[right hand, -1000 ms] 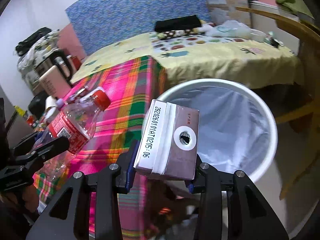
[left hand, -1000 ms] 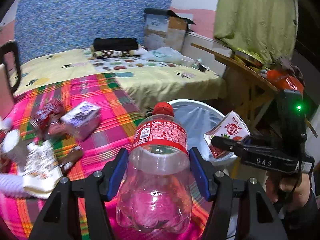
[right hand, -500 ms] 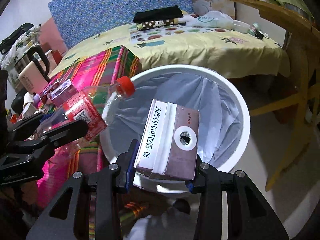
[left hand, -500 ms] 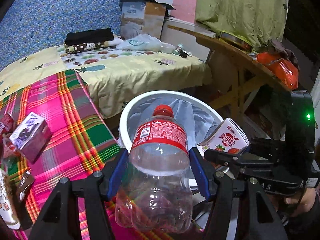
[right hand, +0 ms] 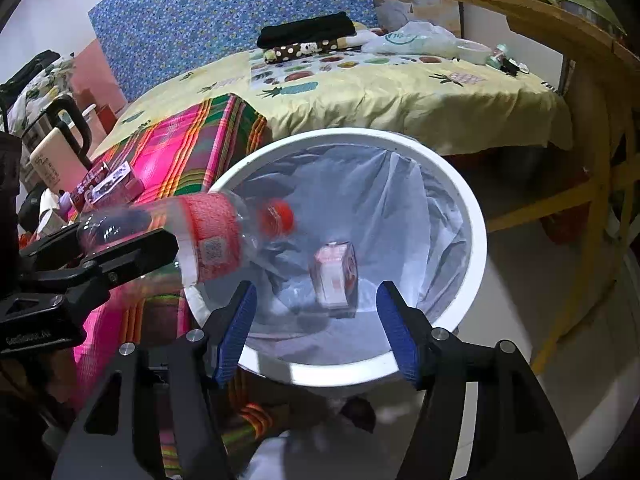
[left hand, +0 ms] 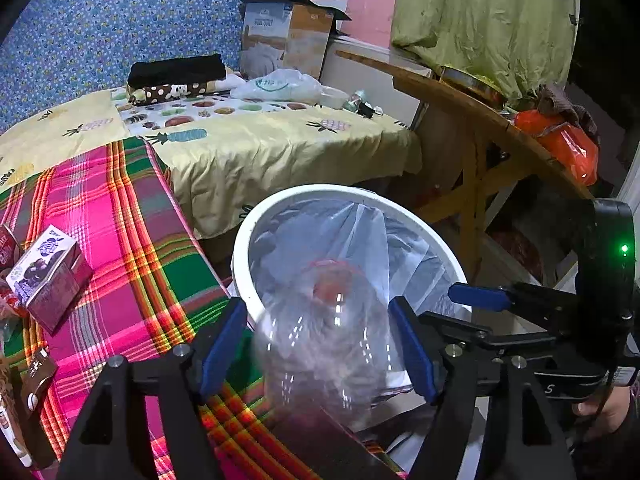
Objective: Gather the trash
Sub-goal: 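Withdraw both tools from the bin back toward the table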
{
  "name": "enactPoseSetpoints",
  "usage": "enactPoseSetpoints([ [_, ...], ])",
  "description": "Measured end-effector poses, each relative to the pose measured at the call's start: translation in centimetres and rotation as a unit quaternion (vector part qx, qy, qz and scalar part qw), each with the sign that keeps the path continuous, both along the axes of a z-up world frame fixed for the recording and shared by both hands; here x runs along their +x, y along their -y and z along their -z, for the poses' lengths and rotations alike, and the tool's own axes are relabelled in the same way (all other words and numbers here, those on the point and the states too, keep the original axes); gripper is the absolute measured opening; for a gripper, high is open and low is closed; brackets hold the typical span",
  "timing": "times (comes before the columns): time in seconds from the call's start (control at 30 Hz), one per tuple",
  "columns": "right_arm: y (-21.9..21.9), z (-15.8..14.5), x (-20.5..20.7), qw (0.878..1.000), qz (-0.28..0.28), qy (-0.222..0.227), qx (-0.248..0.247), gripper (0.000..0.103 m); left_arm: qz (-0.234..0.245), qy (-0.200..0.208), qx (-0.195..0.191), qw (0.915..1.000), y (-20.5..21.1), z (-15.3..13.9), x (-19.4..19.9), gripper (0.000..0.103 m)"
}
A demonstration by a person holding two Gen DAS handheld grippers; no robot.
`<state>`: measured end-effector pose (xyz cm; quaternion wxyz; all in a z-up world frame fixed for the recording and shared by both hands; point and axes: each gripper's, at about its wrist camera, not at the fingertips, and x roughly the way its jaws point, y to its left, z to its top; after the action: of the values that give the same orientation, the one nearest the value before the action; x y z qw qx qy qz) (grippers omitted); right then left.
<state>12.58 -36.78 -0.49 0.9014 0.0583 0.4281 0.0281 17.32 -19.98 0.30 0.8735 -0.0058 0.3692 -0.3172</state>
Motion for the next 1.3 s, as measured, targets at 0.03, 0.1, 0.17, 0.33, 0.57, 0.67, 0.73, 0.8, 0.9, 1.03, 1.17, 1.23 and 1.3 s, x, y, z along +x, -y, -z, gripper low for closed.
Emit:
enactPoseSetpoints([
  [0.03,0.0,-0.1,-0.1,1.000,0.001,0.002,0.000,0.064,-0.001,0.001,0.000,1.0000,0.0,-0.1,-0.1,0.075],
  [0.1,0.0,-0.3,-0.2,1.000,0.001,0.006,0.000,0.064,-0.004,0.004,0.000,1.0000,-0.1,-0.2,-0.1,0.075],
  [0.17,-0.1,-0.5,-0.3,1.000,0.001,0.010,0.000,0.064,-0.006,0.005,-0.001,1.0000,-0.3,-0.3,-0.1,0.075],
  [0.33,-0.3,-1.4,-1.1,1.000,0.000,0.025,0.002,0.064,-0.020,0.007,-0.003,0.9998,-1.3,-0.6,-0.9,0.075],
  [0.57,-2.6,-2.4,-1.8,0.999,-0.023,0.046,0.009,0.064,-0.043,0.012,-0.006,0.9990,-4.0,-1.2,-2.8,0.075],
  [0.67,-3.7,-2.8,-2.1,0.998,-0.036,0.054,0.012,0.064,-0.060,0.018,-0.006,0.9980,-5.6,-1.5,-3.7,0.075],
  [0.73,-4.4,-2.9,-2.2,0.997,-0.046,0.058,0.012,0.064,-0.074,0.020,-0.004,0.9970,-6.6,-1.5,-4.3,0.075],
  [0.8,-5.2,-3.0,-2.4,0.996,-0.058,0.061,0.011,0.064,-0.086,0.020,-0.001,0.9961,-7.5,-1.4,-4.8,0.075],
  [0.9,-6.4,-3.2,-2.6,0.995,-0.073,0.065,0.009,0.064,-0.102,0.020,-0.001,0.9945,-8.9,-1.2,-5.5,0.074],
  [1.03,-7.5,-3.3,-2.6,0.994,-0.087,0.068,0.010,0.064,-0.127,0.023,0.004,0.9916,-10.8,-1.0,-6.3,0.071],
  [1.17,-8.4,-3.4,-2.6,0.993,-0.098,0.069,0.018,0.064,-0.150,0.019,0.004,0.9885,-12.5,-0.6,-7.0,0.069],
  [1.23,-9.0,-3.3,-2.7,0.992,-0.104,0.067,0.021,0.064,-0.161,0.021,0.008,0.9866,-13.3,-0.4,-7.4,0.069],
  [1.3,-9.5,-3.1,-2.7,0.992,-0.108,0.064,0.029,0.064,-0.171,0.023,0.011,0.9849,-14.0,-0.3,-7.8,0.069],
])
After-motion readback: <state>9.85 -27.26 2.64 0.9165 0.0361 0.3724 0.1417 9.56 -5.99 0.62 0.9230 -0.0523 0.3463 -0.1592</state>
